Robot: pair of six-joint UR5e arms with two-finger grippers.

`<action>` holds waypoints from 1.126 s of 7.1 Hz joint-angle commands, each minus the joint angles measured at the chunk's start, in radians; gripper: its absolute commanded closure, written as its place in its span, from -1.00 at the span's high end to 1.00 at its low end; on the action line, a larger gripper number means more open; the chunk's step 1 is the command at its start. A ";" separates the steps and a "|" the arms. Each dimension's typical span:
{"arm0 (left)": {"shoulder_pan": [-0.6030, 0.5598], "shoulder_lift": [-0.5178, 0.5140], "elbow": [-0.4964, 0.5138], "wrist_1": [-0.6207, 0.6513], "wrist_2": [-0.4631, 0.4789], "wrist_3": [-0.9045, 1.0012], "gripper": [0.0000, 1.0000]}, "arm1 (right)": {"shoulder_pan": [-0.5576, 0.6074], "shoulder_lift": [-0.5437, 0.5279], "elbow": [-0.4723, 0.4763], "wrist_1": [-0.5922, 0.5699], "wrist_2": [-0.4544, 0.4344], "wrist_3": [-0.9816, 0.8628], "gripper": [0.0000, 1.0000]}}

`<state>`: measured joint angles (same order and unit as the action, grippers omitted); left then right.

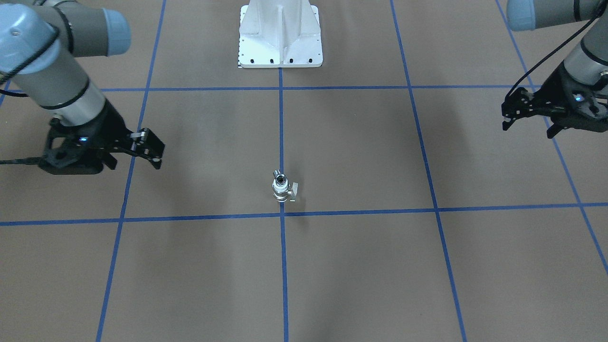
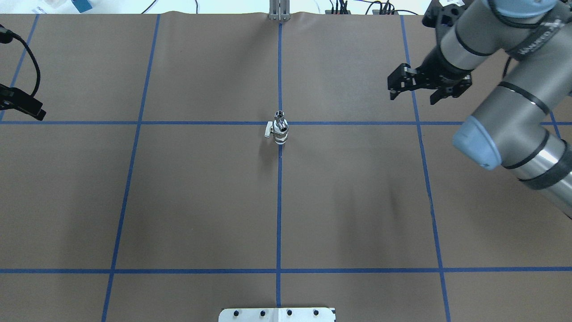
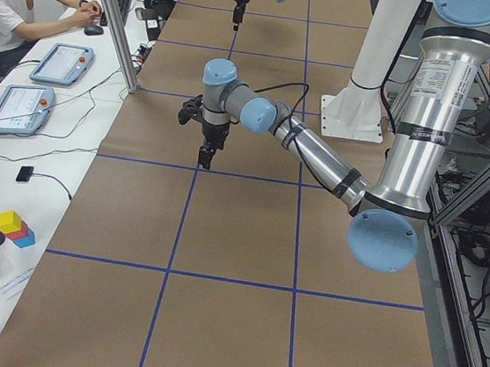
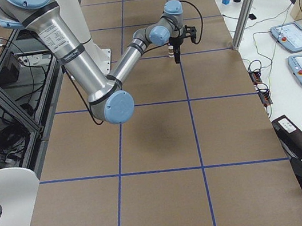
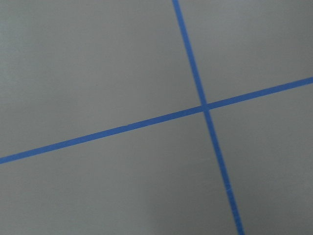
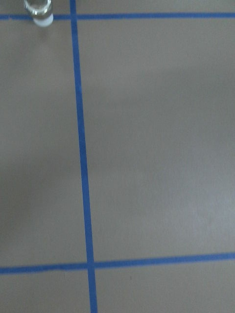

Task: Assemble PPR valve and pipe with both arms
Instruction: 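Open the right gripper and raise it away from the assembled valve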

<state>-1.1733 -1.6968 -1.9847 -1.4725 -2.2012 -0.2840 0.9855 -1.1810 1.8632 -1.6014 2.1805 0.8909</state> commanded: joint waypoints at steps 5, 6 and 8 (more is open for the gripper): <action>-0.291 0.074 0.182 0.004 -0.125 0.338 0.98 | 0.375 -0.387 0.008 0.003 0.131 -0.553 0.99; -0.325 0.100 0.199 0.000 -0.173 0.347 0.98 | 0.392 -0.396 -0.013 0.023 0.133 -0.553 0.99; -0.333 0.131 0.170 -0.002 -0.187 0.324 0.99 | 0.409 -0.437 -0.024 0.061 0.133 -0.553 0.99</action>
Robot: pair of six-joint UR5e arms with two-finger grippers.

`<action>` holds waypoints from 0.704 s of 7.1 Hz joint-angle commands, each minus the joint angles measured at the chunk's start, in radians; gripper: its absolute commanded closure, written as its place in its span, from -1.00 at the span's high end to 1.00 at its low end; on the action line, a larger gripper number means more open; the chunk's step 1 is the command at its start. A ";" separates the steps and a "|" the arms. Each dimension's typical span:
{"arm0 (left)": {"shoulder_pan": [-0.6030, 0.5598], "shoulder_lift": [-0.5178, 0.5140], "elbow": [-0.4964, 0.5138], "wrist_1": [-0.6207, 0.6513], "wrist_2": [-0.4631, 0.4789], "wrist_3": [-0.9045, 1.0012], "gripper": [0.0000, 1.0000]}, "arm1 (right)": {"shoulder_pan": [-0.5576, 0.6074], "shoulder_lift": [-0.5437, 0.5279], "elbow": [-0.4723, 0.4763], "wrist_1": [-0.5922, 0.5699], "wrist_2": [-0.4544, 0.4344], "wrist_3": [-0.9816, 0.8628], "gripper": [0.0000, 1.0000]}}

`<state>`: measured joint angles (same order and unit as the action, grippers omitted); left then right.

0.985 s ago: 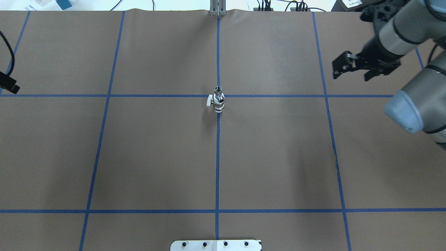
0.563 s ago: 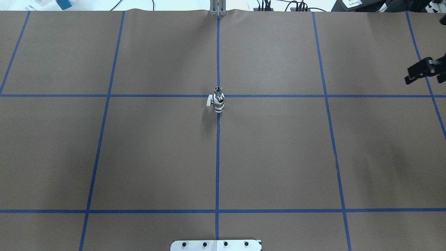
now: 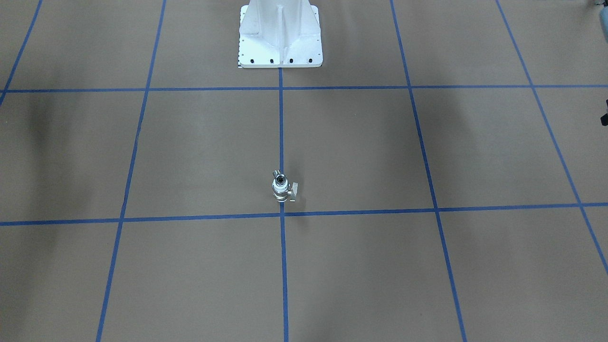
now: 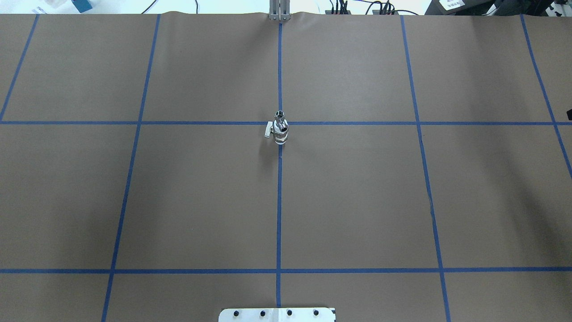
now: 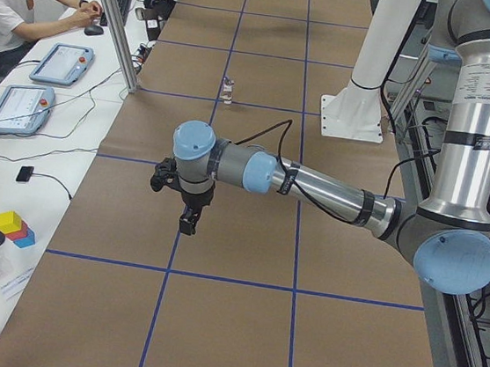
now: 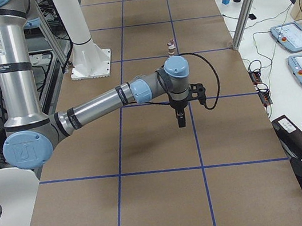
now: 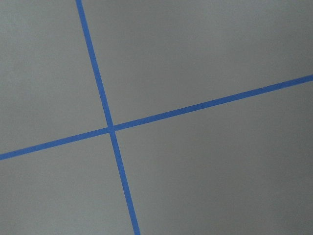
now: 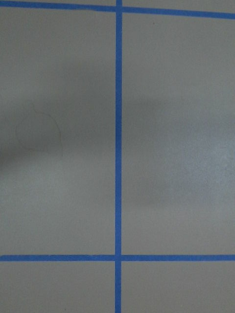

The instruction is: Assemble PPR valve and pipe with both arms

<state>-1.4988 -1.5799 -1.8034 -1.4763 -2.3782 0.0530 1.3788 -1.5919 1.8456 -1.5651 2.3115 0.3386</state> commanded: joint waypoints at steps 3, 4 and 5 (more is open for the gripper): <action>-0.005 0.027 -0.017 -0.001 0.000 -0.037 0.99 | 0.029 -0.040 -0.006 0.050 0.002 -0.001 0.99; 0.000 0.026 -0.028 -0.001 0.010 -0.065 0.99 | 0.029 -0.040 -0.003 0.050 0.002 -0.001 0.99; 0.005 0.024 -0.030 -0.004 0.010 -0.088 0.99 | 0.029 -0.040 -0.002 0.050 0.002 0.002 0.99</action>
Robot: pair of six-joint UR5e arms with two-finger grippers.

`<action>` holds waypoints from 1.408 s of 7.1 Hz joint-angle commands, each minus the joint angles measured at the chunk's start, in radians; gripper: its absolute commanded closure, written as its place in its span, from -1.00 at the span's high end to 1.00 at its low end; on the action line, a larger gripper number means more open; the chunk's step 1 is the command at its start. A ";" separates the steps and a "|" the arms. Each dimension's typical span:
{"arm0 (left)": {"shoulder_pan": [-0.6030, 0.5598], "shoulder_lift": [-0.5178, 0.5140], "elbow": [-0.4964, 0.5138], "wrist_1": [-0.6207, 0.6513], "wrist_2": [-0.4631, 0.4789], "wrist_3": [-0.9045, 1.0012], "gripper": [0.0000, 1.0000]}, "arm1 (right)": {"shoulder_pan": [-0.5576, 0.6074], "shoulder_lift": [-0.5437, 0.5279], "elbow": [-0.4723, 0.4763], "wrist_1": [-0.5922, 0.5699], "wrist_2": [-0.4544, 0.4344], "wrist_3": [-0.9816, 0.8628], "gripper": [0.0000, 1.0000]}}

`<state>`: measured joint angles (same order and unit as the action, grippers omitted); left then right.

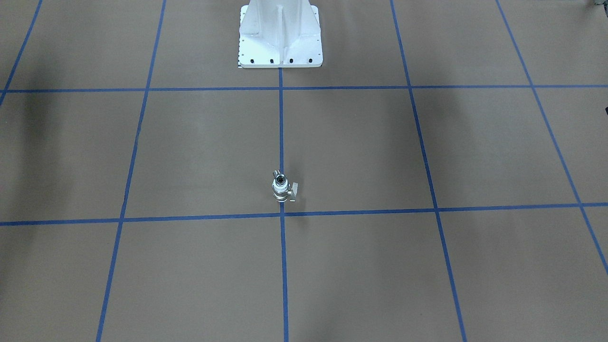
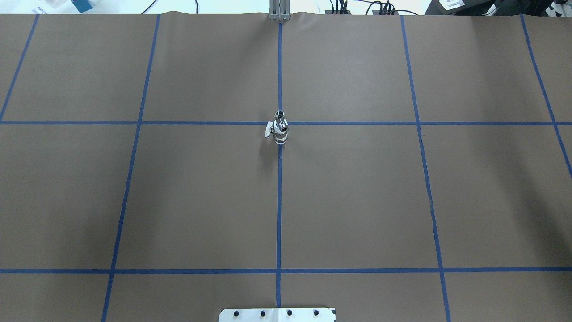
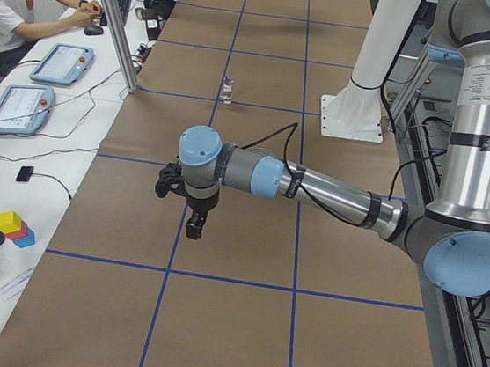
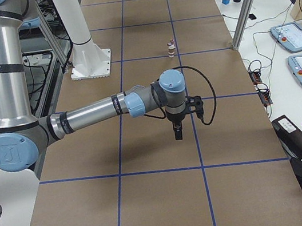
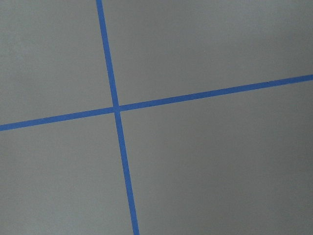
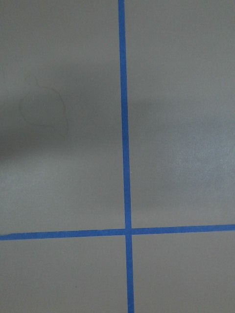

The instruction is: Assemble PPR valve and pipe with both arms

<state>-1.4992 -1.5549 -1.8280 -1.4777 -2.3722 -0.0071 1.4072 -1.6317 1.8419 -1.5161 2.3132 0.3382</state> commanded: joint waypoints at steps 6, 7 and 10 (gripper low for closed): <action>0.008 -0.001 0.003 -0.004 0.024 -0.025 0.99 | 0.001 0.001 0.007 0.001 0.002 0.005 0.99; 0.010 -0.001 0.003 -0.004 0.024 -0.025 0.99 | 0.001 0.001 0.008 0.001 0.002 0.005 0.99; 0.025 -0.001 -0.002 -0.004 0.024 -0.027 0.99 | 0.004 0.003 0.010 0.002 0.002 0.010 0.99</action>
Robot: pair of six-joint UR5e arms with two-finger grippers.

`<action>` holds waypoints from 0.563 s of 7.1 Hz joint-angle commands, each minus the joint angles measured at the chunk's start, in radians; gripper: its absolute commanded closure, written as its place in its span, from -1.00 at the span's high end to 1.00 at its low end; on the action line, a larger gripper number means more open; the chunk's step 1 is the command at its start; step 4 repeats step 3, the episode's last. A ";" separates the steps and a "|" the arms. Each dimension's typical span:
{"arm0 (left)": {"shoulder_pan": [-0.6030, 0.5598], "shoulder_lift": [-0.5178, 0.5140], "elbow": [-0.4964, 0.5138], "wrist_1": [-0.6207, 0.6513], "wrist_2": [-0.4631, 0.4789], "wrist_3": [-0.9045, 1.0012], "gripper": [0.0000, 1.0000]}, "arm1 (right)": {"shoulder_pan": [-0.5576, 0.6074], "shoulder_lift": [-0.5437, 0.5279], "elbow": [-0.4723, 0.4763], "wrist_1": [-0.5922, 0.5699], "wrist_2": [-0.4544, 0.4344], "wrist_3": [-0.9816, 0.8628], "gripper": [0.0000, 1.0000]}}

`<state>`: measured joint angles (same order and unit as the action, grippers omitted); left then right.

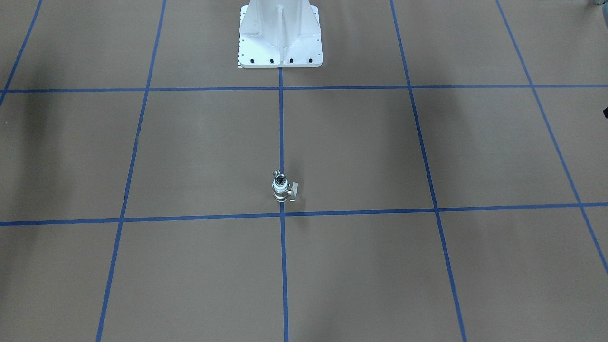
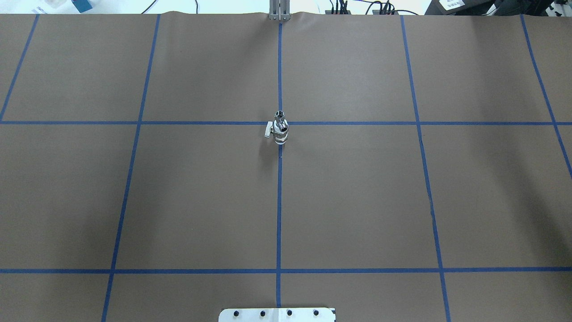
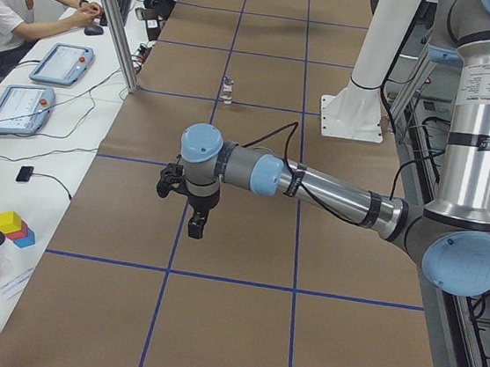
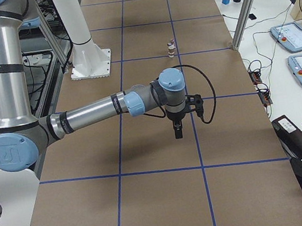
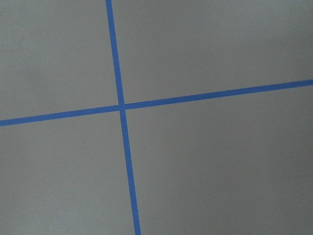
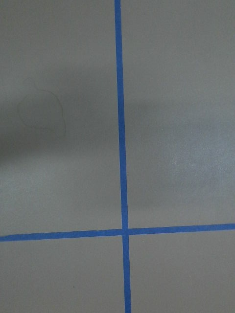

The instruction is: Assemble PPR valve and pipe with both arms

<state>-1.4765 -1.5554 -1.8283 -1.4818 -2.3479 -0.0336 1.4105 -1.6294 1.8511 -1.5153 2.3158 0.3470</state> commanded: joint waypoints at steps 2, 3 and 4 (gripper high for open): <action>0.008 -0.005 -0.006 -0.002 0.027 0.003 0.99 | 0.001 0.002 0.002 0.001 -0.001 0.003 0.99; 0.010 -0.005 -0.011 -0.018 0.030 0.003 0.99 | 0.001 0.002 0.002 0.001 -0.001 0.003 0.99; 0.010 -0.005 -0.011 -0.018 0.030 0.003 0.99 | 0.001 0.002 0.002 0.001 -0.001 0.003 0.99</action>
